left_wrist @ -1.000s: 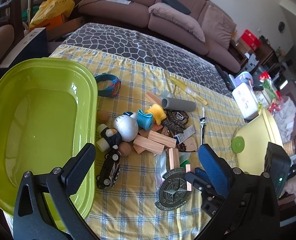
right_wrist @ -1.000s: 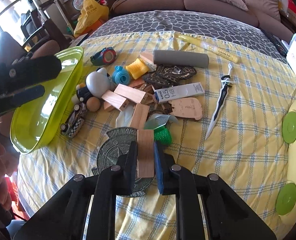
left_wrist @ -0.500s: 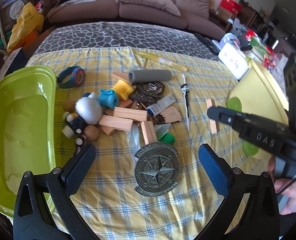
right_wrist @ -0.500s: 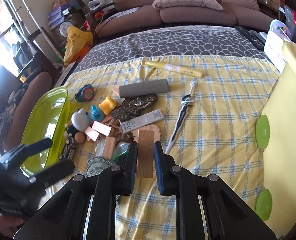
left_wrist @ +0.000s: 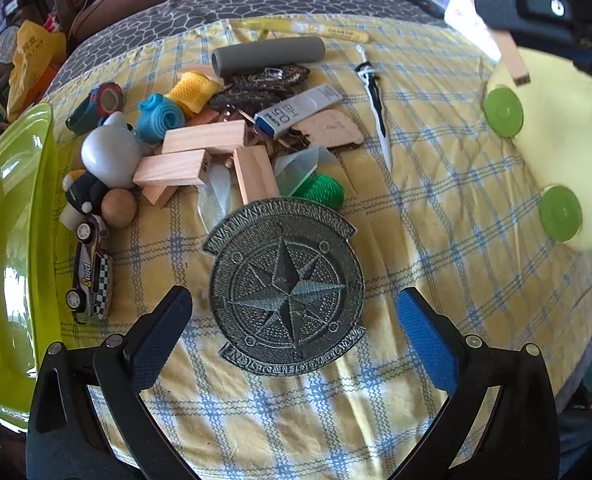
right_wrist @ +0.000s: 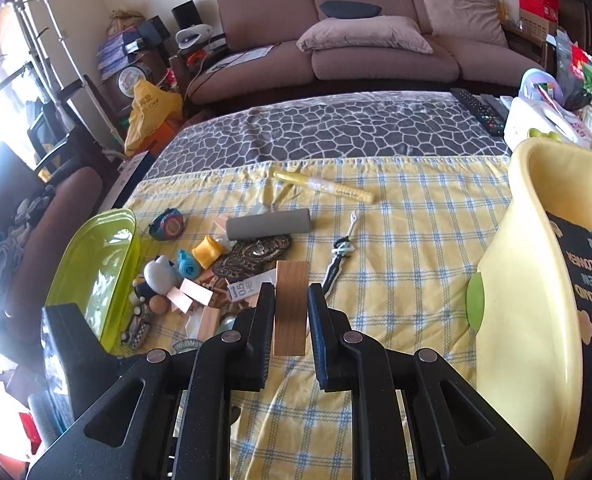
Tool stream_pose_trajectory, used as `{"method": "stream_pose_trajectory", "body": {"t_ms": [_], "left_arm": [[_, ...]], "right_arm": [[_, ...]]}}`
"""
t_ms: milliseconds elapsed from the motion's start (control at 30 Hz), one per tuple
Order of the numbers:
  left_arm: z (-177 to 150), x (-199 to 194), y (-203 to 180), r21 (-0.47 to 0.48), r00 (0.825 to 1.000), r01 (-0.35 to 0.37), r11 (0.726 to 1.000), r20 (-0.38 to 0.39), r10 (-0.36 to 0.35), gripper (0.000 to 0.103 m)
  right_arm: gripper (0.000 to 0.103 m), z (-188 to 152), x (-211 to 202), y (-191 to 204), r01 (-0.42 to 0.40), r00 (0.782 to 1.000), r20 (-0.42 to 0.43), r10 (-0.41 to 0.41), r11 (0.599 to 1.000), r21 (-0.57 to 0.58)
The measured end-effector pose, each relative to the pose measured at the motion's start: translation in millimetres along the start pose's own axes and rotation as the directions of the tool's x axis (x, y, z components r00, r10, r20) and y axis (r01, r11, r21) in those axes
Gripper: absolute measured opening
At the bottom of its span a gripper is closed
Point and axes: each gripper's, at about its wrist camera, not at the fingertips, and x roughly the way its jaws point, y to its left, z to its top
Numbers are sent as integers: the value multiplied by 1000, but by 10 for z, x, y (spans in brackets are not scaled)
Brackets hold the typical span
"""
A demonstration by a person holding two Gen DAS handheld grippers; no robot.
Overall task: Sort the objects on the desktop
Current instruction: 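Grasp a wooden block with the right gripper while the left gripper grasps the bronze compass medallion, then carry the medallion and wooden block into the yellow basin and open both grippers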
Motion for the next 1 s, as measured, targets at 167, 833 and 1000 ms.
{"method": "stream_pose_trajectory", "body": {"t_ms": [167, 833, 1000], "left_arm": [[-11, 11, -33, 14, 1000, -6, 1000, 12, 6, 70], [213, -643, -16, -35, 971, 172, 984, 173, -164, 68], [280, -751, -284, -4, 960, 211, 977, 189, -207, 68]], "right_arm": [[16, 42, -105, -37, 2, 1000, 23, -2, 1000, -1], [17, 224, -1138, -1290, 133, 969, 176, -172, 968, 212], [17, 117, -1234, -1637, 165, 964, 155, -214, 946, 280]]}}
